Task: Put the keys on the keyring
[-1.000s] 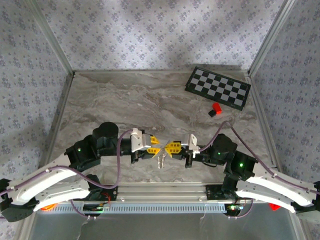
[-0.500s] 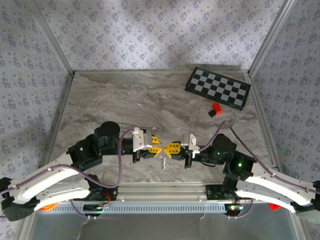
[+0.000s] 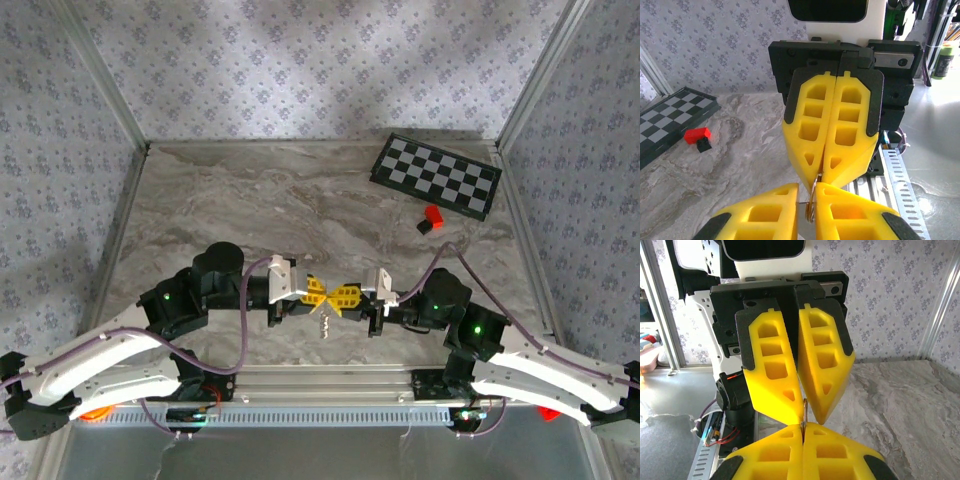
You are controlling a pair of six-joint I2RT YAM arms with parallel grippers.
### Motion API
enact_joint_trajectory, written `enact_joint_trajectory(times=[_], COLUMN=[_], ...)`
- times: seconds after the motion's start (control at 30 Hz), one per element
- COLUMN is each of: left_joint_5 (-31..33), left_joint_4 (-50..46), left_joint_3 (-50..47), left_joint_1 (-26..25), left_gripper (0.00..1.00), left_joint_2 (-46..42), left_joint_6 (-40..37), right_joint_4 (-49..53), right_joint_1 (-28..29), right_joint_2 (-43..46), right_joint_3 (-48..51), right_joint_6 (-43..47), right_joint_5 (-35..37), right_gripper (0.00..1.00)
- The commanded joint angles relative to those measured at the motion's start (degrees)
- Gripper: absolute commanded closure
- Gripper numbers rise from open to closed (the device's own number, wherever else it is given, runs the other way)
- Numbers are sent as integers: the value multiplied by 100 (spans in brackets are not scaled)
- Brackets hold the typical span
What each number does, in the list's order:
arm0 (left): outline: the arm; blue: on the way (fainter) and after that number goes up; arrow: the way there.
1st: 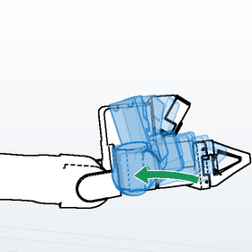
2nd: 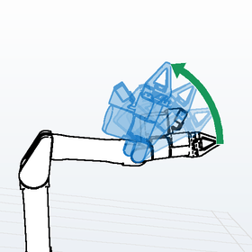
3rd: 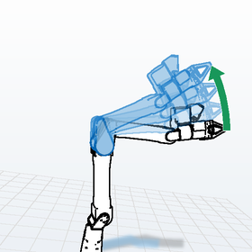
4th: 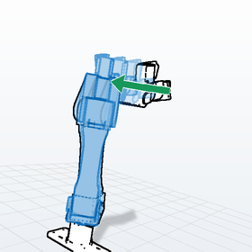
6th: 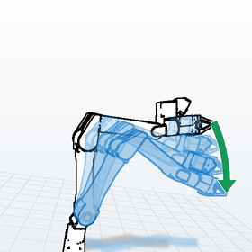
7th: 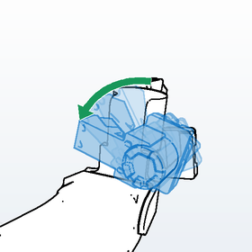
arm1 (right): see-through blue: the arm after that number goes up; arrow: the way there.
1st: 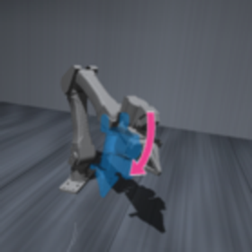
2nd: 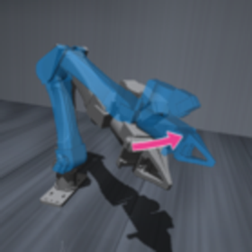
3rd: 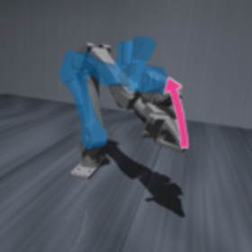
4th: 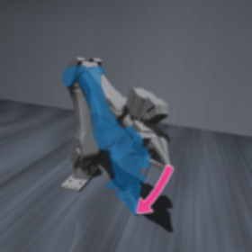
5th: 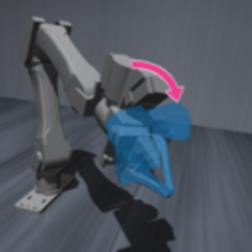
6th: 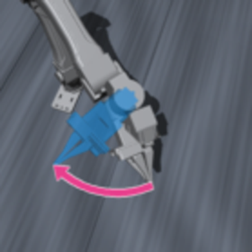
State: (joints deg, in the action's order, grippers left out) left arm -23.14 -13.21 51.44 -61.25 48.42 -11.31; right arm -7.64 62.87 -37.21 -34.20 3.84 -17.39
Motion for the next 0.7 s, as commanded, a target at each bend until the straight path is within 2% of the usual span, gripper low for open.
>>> enact_joint_trajectory(times=[0.0, 0.27, 0.5, 0.67], left_joint_5=[-33, -24, -68, -77], left_joint_4=[155, 180, 170, 227], left_joint_3=[6, -20, -28, -65], left_joint_1=[-36, -35, -35, -31], left_gripper=[85, 79, 84, 84], left_joint_2=[-110, -177, -207, -256], left_joint_6=[10, 15, 32, 68], right_joint_4=[-416, -912, -967, -1011], right_joint_1=[-29, -102, -125, -122], right_joint_2=[82, 100, 117, 135], right_joint_3=[87, 285, 291, 308], right_joint_6=[-145, -392, -419, -453], right_joint_5=[-158, -317, -353, -384], right_gripper=[100, 100, 100, 100])
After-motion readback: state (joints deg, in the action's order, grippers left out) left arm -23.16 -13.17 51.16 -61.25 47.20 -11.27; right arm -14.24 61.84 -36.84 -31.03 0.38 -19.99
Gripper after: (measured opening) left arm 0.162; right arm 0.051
